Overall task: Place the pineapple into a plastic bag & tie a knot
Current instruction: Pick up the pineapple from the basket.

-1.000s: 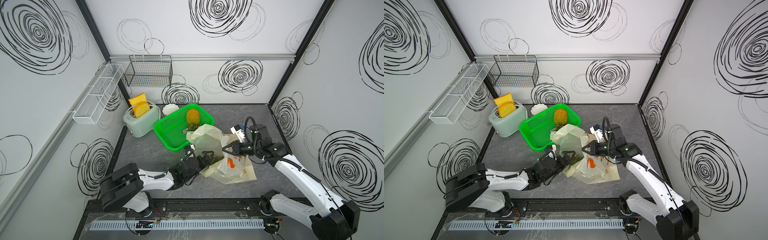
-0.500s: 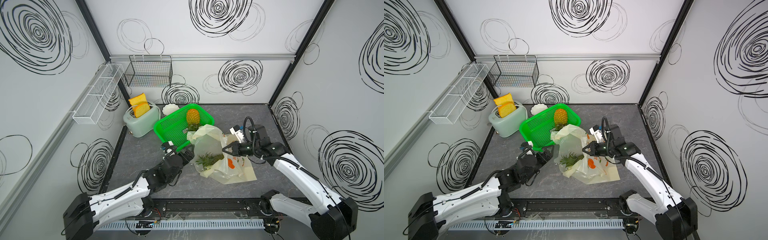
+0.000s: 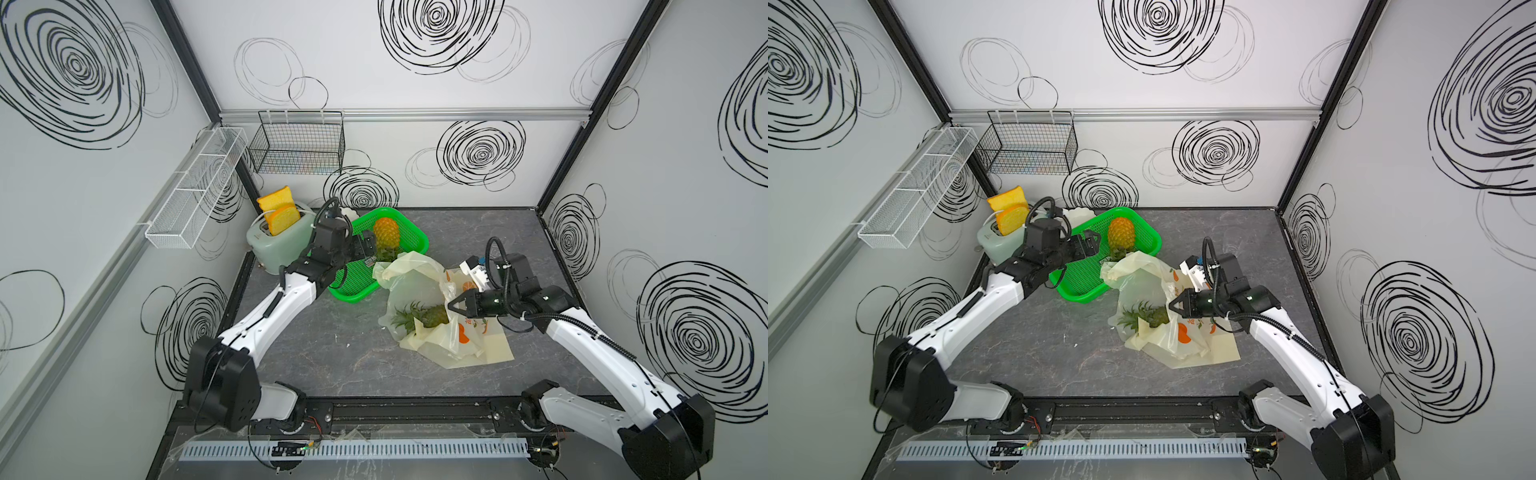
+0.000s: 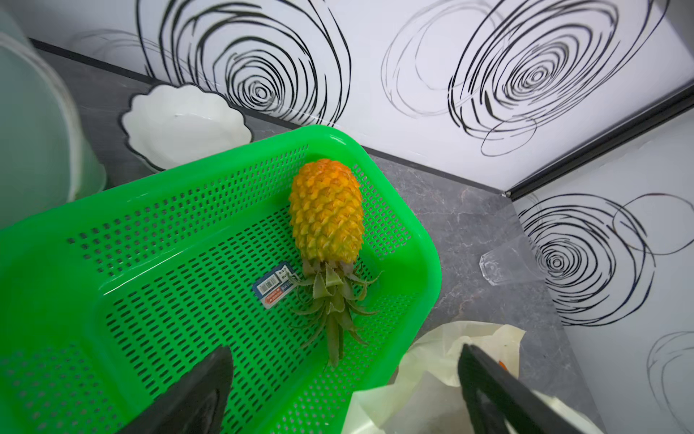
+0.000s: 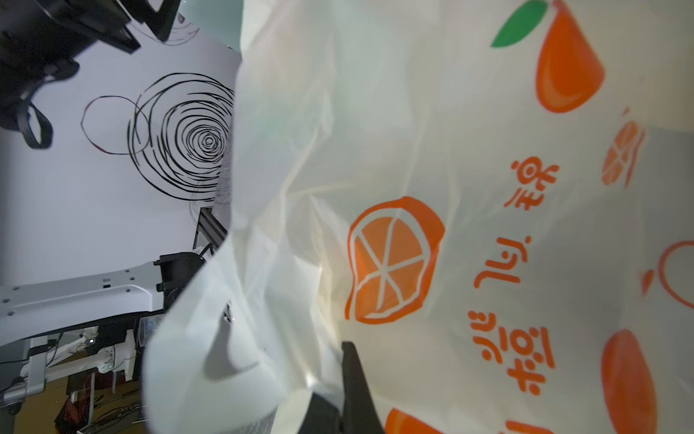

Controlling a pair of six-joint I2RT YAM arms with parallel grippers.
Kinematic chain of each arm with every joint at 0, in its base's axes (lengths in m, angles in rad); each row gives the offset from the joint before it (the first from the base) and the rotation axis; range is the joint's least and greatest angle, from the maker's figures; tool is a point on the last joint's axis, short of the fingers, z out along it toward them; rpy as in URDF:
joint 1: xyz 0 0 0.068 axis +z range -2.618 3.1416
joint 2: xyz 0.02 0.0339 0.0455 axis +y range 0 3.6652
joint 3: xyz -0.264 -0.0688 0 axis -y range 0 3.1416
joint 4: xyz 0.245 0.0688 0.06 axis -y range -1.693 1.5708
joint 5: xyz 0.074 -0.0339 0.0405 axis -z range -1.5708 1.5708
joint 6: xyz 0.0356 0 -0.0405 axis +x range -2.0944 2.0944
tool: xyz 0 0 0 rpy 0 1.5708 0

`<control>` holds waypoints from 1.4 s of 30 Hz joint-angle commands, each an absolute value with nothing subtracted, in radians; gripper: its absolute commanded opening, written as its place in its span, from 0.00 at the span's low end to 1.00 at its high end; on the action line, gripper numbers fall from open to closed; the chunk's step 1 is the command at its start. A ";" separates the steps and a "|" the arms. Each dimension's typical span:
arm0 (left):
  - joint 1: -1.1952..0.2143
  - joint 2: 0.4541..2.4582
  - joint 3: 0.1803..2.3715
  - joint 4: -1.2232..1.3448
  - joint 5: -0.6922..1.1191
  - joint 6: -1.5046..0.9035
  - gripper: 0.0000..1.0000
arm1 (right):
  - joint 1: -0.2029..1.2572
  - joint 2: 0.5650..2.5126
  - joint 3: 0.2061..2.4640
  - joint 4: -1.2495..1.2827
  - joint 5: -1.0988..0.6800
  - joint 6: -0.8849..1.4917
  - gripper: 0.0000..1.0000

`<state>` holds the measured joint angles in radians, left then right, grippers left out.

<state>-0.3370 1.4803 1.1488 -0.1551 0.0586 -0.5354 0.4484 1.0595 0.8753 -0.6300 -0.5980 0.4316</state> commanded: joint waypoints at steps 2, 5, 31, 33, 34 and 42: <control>-0.345 1.636 1.235 -0.184 0.125 -0.484 0.97 | 0.454 1.033 0.848 -0.721 -0.537 0.364 0.00; -0.371 1.732 1.288 -0.184 0.094 -0.442 0.97 | 0.454 1.036 0.850 -0.722 -0.541 0.363 0.00; -0.367 2.154 1.477 -0.119 0.200 -0.530 0.94 | 0.455 1.088 0.908 -0.716 -0.541 0.350 0.00; -0.360 2.162 1.467 -0.083 0.215 -0.547 0.82 | 0.455 1.088 0.911 -0.715 -0.541 0.352 0.00; -0.358 2.161 1.461 -0.071 0.218 -0.549 0.76 | 0.456 1.088 0.912 -0.716 -0.540 0.352 0.00; -0.356 2.089 1.376 0.047 0.199 -0.531 0.24 | 0.457 1.088 0.911 -0.707 -0.545 0.354 0.00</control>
<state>-0.3645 2.1342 1.4101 -0.0383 0.2184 -0.5465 0.4503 1.0821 0.8814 -0.7040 -0.5415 0.3660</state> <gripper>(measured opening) 0.304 0.045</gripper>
